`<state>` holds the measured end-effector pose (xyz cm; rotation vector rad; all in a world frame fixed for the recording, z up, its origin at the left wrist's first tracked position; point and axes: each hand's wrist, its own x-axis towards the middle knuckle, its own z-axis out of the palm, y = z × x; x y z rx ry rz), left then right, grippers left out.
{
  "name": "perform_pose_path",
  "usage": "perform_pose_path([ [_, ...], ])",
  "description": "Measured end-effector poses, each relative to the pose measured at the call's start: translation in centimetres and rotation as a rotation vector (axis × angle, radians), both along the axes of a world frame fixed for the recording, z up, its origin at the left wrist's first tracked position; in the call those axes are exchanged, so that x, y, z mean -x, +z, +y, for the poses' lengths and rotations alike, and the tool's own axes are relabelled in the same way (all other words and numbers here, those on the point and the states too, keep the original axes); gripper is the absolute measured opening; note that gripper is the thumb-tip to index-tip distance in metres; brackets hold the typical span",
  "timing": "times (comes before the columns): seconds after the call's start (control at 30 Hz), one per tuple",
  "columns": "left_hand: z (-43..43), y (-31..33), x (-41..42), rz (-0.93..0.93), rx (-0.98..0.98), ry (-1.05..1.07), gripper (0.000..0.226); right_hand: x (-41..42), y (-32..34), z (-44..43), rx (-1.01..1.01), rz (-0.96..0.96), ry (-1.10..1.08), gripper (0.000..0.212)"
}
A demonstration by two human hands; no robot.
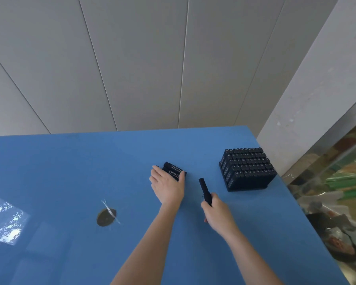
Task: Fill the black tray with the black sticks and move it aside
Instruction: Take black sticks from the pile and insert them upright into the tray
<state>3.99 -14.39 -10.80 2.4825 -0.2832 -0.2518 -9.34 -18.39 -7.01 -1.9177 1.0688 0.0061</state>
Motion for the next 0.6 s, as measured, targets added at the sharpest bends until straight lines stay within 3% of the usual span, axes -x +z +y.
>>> perform_pose_path([
  [0.17, -2.7, 0.5, -1.5, 0.005, -0.129, 0.009, 0.107, 1.1, 0.3, -1.0, 0.026, -0.001, 0.006, 0.008],
  [0.23, -3.2, 0.4, -2.0, -0.027, -0.186, -0.002, 0.095, 1.5, 0.4, -1.4, 0.024, -0.015, 0.007, 0.010],
  [0.4, -3.1, 0.2, -1.8, -0.095, -0.251, -0.086, 0.038, 2.1, 0.3, -1.9, 0.003, -0.040, 0.012, 0.007],
  [0.6, -1.0, 0.5, -1.3, -0.064, -0.295, -0.181, 0.029, 1.8, 0.8, -1.5, -0.030, -0.092, 0.026, 0.003],
])
